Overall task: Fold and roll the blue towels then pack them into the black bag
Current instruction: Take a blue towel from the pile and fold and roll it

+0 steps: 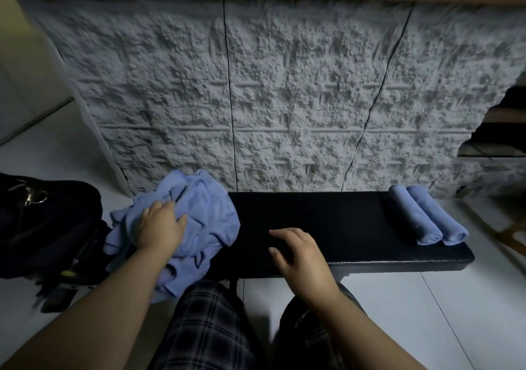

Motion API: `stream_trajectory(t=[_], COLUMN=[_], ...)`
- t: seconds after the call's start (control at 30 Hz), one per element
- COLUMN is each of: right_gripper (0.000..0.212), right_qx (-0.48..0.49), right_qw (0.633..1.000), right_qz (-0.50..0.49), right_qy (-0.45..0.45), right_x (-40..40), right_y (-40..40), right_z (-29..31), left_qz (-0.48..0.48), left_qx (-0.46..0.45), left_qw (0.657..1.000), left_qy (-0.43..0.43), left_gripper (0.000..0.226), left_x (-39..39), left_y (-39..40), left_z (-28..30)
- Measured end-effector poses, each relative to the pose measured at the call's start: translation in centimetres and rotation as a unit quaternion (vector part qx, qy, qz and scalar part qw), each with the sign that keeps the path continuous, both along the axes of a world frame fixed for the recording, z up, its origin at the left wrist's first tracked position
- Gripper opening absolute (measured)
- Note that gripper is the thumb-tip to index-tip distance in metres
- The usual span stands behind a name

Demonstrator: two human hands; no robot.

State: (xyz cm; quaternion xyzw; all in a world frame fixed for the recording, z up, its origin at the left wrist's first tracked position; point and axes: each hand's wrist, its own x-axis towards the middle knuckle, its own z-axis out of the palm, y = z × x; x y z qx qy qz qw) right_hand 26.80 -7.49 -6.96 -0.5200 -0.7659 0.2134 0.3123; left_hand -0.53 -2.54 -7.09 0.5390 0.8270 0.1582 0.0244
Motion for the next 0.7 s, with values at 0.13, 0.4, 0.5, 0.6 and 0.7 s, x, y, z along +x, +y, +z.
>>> stream_trajectory(t=[0.13, 0.4, 0.5, 0.6, 0.7], right_gripper=[0.027, 0.027, 0.026, 0.032, 0.049], right_qx=[-0.054, -0.090, -0.089, -0.107, -0.139], right_qw=[0.998, 0.995, 0.995, 0.990, 0.976], right_qz=[0.009, 0.035, 0.049, 0.047, 0.066], right_qy=[-0.008, 0.007, 0.022, 0.078, 0.153], right_x=[0.2, -1.2, -1.9, -2.6, -3.8], right_y=[-0.2, -1.3, -1.8, -2.0, -2.4], right_z=[1.0, 3.6, 5.1, 7.0, 9.2], left_qz=[-0.006, -0.050, -0.105, -0.176, -0.235], left_qx=[0.040, 0.085, 0.084, 0.097, 0.126], left_qw=[0.999, 0.990, 0.974, 0.950, 0.938], left_qy=[0.007, -0.099, -0.181, -0.241, -0.221], left_gripper=[0.019, 0.025, 0.024, 0.018, 0.016], left_x=[0.4, 0.2, 1.0, 2.4, 4.9], left_y=[-0.7, -2.0, -2.7, -3.5, -4.6], left_z=[1.3, 5.3, 8.7, 12.1, 15.2])
